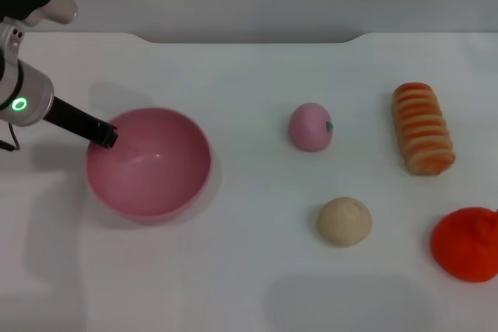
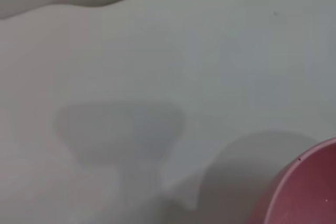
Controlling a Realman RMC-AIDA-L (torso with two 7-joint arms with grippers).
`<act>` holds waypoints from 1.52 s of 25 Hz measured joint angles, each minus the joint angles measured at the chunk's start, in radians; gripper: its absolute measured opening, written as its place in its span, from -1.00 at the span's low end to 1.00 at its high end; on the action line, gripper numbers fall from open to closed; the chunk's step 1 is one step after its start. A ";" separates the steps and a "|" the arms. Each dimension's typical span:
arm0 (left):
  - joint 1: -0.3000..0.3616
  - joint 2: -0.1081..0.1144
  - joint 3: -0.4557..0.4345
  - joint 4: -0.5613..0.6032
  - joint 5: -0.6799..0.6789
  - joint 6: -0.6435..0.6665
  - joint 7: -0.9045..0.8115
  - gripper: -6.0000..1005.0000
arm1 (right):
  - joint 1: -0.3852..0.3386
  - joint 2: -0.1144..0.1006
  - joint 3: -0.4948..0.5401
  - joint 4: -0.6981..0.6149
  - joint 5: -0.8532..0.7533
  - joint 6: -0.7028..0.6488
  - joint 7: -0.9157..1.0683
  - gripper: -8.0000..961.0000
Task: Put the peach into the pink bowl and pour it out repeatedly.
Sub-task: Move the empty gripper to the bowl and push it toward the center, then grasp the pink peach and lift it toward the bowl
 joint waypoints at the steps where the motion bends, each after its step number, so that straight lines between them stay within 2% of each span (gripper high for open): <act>1: -0.002 0.001 -0.001 0.001 -0.001 -0.004 0.003 -0.90 | 0.008 -0.018 0.014 -0.047 -0.105 -0.048 0.092 0.12; 6: -0.013 0.001 0.001 0.002 -0.001 -0.022 0.008 -0.90 | 0.109 -0.069 0.136 -0.237 -0.646 -0.318 0.392 0.11; 7: -0.014 0.001 0.003 0.004 -0.001 -0.026 0.008 -0.90 | 0.182 -0.091 0.160 -0.258 -0.856 -0.435 0.439 0.11; 8: -0.015 0.001 0.001 0.007 0.000 -0.032 0.008 -0.90 | 0.216 -0.099 0.164 -0.260 -0.947 -0.482 0.451 0.11; 9: -0.015 0.001 -0.002 0.012 0.001 -0.036 0.008 -0.90 | 0.216 -0.099 0.164 -0.260 -0.947 -0.482 0.451 0.11; 11: -0.017 0.003 -0.005 0.026 0.001 -0.043 0.007 -0.90 | 0.281 -0.103 0.153 -0.260 -1.130 -0.555 0.473 0.11; 12: -0.018 0.003 -0.006 0.034 0.001 -0.045 0.005 -0.90 | 0.317 -0.084 0.130 -0.284 -1.269 -0.568 0.495 0.11; 13: -0.020 0.004 -0.007 0.046 0.001 -0.047 0.003 -0.90 | 0.317 -0.084 0.130 -0.284 -1.269 -0.568 0.495 0.11; 19: -0.034 0.005 -0.019 0.085 0.003 -0.044 -0.001 -0.90 | 0.341 0.026 0.008 -0.413 -1.600 -0.366 0.605 0.11; 27: -0.074 0.004 -0.033 0.110 0.004 -0.034 0.002 -0.90 | 0.380 0.151 -0.035 -0.401 -1.840 -0.108 0.701 0.10; 36: -0.082 0.000 -0.023 0.135 0.002 -0.015 0.007 -0.90 | 0.408 0.162 -0.072 -0.263 -1.802 0.071 0.728 0.09; 38: -0.088 0.000 -0.022 0.135 0.003 -0.006 0.008 -0.90 | 0.405 0.164 -0.121 -0.209 -1.757 0.151 0.728 0.09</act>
